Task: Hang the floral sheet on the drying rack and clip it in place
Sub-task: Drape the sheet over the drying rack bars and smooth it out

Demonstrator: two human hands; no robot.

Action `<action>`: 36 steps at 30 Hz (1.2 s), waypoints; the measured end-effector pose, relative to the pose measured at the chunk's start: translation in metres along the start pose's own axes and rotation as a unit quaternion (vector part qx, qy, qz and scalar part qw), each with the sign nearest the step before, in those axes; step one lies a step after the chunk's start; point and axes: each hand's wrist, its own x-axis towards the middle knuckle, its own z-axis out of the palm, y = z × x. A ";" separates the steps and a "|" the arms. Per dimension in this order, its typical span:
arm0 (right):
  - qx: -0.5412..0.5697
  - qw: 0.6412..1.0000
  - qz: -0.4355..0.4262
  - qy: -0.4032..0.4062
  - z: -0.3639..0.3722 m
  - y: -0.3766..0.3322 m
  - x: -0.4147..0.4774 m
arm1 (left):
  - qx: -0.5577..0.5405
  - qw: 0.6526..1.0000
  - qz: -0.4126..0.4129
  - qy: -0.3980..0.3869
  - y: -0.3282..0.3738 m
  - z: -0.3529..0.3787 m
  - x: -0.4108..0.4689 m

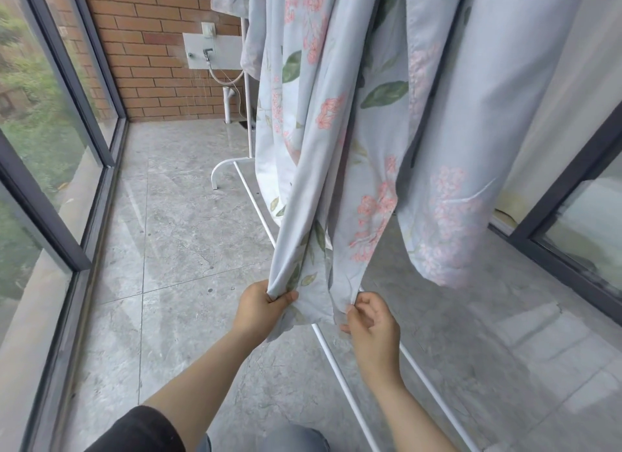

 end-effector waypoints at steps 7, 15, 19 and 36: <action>-0.136 0.986 -0.088 0.037 -0.006 0.015 -0.011 | -0.004 1.000 0.009 -0.007 -0.003 -0.002 -0.013; -0.164 0.984 -0.066 -0.006 -0.005 0.022 -0.027 | -0.025 0.999 0.011 -0.020 -0.001 0.007 -0.029; -0.069 0.997 -0.011 -0.033 -0.004 0.016 -0.036 | -0.018 1.000 0.017 -0.018 -0.001 0.006 -0.028; -0.178 0.983 -0.033 0.030 0.000 0.019 -0.046 | -0.023 0.999 0.030 -0.022 -0.004 0.009 -0.037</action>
